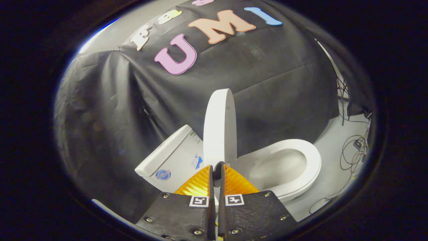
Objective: Open the toilet lid.
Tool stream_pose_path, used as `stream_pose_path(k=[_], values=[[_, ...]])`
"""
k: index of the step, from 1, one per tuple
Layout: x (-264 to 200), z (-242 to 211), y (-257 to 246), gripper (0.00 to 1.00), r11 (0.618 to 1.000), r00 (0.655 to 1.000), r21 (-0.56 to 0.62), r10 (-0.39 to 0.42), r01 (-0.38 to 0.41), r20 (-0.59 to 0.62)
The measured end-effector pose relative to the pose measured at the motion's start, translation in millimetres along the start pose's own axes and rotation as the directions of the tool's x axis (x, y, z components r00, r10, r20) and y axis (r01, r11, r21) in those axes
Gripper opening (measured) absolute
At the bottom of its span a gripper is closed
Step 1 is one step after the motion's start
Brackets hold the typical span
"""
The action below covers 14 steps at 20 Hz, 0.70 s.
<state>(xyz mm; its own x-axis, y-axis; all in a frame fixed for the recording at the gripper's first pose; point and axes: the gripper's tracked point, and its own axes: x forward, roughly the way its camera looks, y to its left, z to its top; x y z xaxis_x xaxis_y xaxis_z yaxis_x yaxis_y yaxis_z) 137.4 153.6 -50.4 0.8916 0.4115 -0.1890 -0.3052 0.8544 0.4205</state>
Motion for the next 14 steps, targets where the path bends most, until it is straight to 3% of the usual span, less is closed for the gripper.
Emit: stream_pose_path(k=[14], values=[[7.5,-2.6,24.6,0.04,0.996,0.997,-0.044,0.075,-0.073,0.026]])
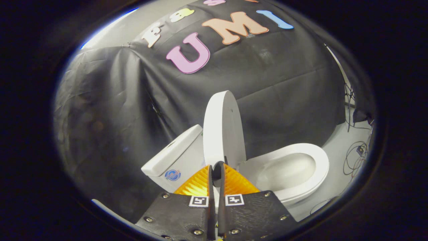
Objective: Open the toilet lid.
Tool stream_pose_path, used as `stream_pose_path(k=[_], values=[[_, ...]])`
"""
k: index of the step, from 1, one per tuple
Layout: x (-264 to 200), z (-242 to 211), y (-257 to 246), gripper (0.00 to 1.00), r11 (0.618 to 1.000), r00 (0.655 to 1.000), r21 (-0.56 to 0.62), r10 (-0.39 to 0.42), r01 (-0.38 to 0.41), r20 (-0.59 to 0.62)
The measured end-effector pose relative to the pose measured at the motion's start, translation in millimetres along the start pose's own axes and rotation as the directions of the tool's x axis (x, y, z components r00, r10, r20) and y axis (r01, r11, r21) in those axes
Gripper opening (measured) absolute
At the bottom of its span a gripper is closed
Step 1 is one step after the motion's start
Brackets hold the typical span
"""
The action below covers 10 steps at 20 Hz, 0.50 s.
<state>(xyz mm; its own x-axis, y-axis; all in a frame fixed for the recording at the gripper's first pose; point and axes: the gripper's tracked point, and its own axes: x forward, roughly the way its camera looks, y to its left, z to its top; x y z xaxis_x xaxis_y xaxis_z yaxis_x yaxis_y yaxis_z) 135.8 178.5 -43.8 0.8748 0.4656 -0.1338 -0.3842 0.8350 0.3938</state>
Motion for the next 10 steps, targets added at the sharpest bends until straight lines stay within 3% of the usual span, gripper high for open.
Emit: stream_pose_path(k=[10], values=[[3.6,-6.1,17.2,0.04,0.999,0.999,-0.031,0.032,-0.033,-0.011]])
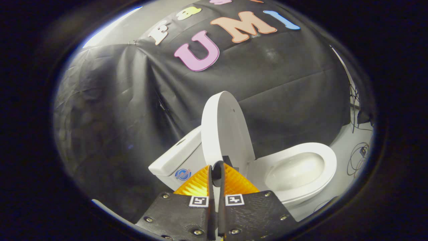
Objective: Open the toilet lid.
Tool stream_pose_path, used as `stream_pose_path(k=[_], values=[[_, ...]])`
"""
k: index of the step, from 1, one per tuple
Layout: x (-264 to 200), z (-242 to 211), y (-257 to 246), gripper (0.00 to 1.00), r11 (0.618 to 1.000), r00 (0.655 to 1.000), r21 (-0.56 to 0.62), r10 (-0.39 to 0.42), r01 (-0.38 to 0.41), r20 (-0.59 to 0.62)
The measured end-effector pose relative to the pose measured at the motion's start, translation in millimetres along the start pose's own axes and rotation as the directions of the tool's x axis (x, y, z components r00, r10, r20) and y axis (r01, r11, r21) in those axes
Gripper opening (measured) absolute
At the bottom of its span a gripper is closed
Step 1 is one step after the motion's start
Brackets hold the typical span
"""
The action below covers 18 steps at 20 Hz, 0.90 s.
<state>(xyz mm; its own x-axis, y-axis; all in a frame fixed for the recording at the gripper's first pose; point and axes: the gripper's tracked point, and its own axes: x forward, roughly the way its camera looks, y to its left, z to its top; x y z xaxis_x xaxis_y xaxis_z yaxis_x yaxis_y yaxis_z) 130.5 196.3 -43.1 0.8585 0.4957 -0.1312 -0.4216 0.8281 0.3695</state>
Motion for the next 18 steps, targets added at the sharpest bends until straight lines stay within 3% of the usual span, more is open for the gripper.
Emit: stream_pose_path(k=[18], values=[[15.1,-7.3,32.6,0.06,0.997,0.995,-0.014,0.082,-0.081,0.063]])
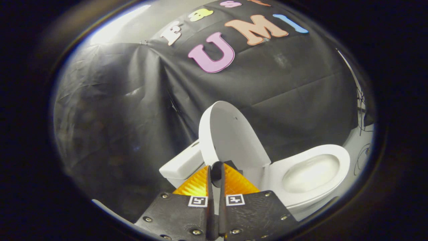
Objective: Open the toilet lid.
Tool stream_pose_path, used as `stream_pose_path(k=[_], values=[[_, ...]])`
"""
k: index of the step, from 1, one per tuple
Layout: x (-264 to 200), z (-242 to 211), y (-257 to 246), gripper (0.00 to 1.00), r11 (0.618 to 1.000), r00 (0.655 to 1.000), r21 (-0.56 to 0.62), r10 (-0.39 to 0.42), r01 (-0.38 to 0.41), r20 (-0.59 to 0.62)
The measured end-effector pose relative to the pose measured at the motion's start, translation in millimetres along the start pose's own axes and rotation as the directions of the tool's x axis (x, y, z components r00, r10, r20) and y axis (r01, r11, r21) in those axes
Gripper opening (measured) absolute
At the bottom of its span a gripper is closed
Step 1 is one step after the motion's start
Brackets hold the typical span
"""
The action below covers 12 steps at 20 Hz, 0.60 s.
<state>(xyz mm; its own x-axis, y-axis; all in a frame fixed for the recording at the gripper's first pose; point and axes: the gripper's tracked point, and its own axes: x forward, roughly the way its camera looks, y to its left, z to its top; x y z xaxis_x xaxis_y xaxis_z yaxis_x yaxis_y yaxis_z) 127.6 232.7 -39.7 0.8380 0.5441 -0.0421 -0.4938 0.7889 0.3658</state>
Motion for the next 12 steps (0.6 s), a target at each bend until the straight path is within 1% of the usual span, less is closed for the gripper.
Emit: stream_pose_path(k=[5,12], values=[[5.5,-5.8,7.8,0.07,0.999,1.0,-0.032,0.015,-0.015,0.011],[8.0,-12.2,16.4,0.08,0.997,1.0,-0.071,0.008,-0.006,0.021]])
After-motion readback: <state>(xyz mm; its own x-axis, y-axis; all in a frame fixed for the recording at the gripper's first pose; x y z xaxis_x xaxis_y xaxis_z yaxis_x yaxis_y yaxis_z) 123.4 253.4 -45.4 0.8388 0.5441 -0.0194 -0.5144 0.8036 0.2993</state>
